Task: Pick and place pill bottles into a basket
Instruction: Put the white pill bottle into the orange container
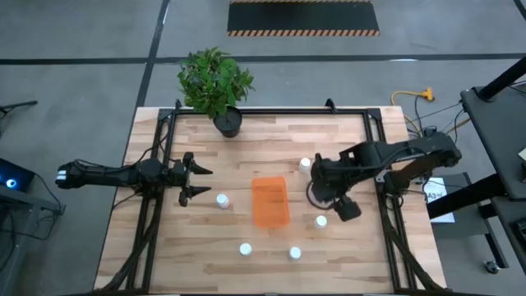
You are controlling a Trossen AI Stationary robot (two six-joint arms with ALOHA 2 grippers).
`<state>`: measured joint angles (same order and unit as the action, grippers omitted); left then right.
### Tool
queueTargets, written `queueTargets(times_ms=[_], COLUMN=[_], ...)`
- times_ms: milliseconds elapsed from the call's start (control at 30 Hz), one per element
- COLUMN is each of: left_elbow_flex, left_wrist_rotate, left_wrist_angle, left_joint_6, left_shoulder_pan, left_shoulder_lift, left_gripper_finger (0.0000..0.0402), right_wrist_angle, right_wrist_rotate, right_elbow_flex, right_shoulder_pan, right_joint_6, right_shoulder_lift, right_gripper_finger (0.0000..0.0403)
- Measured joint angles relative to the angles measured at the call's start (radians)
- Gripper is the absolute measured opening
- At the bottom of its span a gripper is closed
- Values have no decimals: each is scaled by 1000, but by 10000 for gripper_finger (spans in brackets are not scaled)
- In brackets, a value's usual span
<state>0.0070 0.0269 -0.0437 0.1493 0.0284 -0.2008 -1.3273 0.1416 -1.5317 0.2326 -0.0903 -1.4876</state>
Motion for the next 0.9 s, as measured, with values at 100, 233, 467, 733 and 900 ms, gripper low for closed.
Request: queueTargets(times_ms=[100,233,467,733,900], left_elbow_flex=[0,0,0,0,0], left_wrist_rotate=[0,0,0,0,0], left_wrist_angle=[0,0,0,0,0], left_joint_6=[0,0,0,0,0], left_shoulder_pan=[0,0,0,0,0], left_shoulder_lift=[0,0,0,0,0], left_gripper_finger=[267,267,267,267,267], right_wrist_angle=[49,133,295,321,325], right_wrist_rotate=[-4,-6,-29,-116,-120], right_elbow_flex=[56,119,232,313,350], right_shoulder_pan=[27,67,148,195,195], right_joint_6=[48,138,266,326,324], right_shoulder_lift=[0,0,0,0,0], right_gripper_finger=[249,249,249,249,249])
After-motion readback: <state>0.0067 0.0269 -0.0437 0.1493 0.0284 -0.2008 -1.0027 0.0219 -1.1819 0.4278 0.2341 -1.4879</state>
